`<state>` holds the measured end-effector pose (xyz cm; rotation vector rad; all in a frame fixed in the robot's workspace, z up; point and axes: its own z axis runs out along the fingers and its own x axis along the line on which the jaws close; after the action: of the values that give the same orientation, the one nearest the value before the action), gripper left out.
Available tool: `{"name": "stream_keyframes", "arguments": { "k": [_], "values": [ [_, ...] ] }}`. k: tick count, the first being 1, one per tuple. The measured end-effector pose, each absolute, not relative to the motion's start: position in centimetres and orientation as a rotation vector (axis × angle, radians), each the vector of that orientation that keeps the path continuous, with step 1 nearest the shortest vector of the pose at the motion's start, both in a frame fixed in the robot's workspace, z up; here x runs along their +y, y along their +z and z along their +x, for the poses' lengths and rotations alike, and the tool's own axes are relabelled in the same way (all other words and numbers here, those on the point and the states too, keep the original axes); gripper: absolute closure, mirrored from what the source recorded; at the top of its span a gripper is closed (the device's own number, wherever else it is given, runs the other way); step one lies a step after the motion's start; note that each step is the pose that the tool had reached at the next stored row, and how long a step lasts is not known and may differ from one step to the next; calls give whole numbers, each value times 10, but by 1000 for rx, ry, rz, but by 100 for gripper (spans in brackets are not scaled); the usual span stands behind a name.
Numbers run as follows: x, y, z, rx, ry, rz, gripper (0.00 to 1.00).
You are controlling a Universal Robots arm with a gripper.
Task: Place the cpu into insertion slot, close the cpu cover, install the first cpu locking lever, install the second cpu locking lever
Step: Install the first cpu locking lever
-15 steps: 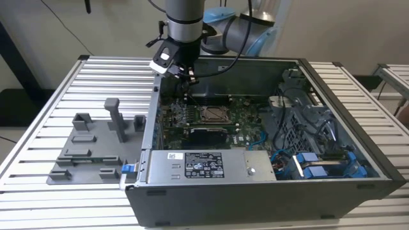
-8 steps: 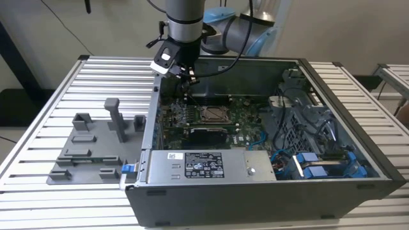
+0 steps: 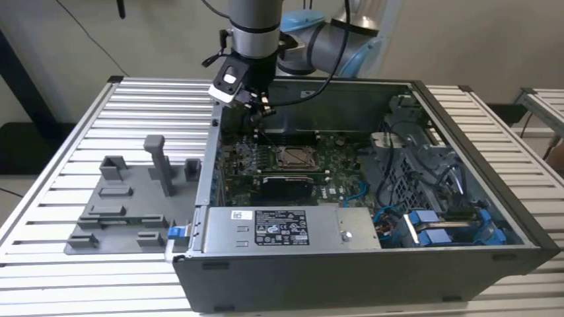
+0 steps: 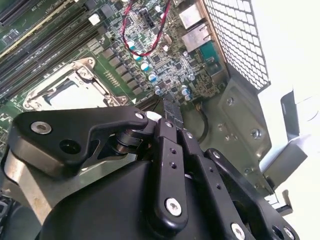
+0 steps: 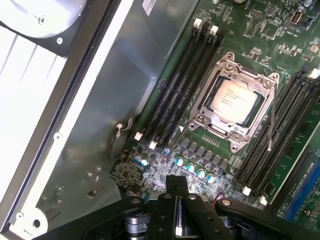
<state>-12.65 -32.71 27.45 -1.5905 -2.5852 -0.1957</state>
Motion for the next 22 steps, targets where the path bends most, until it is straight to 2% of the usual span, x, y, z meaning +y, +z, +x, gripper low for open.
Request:
{"name": "stream_keyframes", "arguments": {
  "k": [22],
  "values": [
    [-327, 274, -126, -2730, -190, -1325, 89]
  ]
}}
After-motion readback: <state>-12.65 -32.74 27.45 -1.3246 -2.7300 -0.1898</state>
